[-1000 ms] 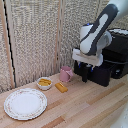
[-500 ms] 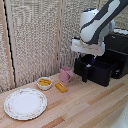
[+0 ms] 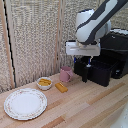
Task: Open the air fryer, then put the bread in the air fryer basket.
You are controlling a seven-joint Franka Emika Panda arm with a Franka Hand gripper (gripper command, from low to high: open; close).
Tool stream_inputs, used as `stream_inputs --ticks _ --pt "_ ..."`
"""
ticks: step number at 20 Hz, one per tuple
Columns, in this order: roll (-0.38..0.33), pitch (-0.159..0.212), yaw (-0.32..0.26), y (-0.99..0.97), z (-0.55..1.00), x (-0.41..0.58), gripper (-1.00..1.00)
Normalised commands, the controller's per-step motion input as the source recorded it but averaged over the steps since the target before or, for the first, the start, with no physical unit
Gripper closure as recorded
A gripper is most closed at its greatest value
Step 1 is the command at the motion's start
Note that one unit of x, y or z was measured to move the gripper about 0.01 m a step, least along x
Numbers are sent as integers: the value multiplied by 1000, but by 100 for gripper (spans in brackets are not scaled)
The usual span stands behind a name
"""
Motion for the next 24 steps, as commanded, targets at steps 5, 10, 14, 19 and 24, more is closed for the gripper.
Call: stream_inputs --ticks 5,10,14,19,24 --pt "306 0 165 268 -48 126 -100" --pt "205 4 138 473 -186 155 -100" --pt "41 21 121 677 -229 113 -100" --pt "-67 0 104 611 -255 107 -100" --pt "-139 -2 92 258 -39 299 -100"
